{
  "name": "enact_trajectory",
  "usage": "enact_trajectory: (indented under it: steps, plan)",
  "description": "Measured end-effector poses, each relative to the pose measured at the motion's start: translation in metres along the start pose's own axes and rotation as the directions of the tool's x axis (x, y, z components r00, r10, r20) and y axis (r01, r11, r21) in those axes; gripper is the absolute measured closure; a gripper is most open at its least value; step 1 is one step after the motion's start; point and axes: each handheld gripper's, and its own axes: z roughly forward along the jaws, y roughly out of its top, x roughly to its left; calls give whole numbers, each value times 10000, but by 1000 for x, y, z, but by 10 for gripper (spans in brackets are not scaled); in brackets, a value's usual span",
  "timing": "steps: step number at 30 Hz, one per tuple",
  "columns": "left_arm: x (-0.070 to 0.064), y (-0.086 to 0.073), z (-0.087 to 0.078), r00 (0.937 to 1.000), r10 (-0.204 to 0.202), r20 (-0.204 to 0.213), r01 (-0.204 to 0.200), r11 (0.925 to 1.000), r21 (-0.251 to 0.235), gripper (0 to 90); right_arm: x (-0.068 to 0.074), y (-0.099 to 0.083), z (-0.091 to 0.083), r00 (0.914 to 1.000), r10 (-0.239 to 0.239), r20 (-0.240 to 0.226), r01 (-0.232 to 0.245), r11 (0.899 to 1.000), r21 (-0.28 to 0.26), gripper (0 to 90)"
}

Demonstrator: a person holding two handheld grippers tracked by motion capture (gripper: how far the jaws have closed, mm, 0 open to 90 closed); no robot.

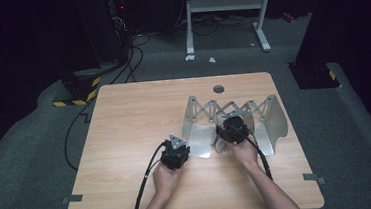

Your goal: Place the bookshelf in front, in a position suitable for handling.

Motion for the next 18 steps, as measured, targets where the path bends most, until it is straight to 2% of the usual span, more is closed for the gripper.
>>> enact_trajectory:
  steps: [4, 9, 12, 18]
  plan:
    - [0, 0, 0, 10000, 3, -4, -3, 10000, 3, 803, 1, -7, 8, 10000, 17, -5, -17, 9997, 242, 776]
    - [0, 0, 0, 10000, 1, -4, -1, 10000, 2, 803, 7, -16, 3, 9998, -81, -179, 87, 9995, 290, 776]
    - [0, 0, 0, 10000, 0, 5, 0, 10000, 7, 803, 11, -19, -4, 9993, -177, -333, 182, 9997, 145, 776]
    - [0, 0, 0, 10000, 2, -5, -2, 10000, 2, 803, 19, -17, -26, 9976, -356, -591, 327, 9982, -497, 775]
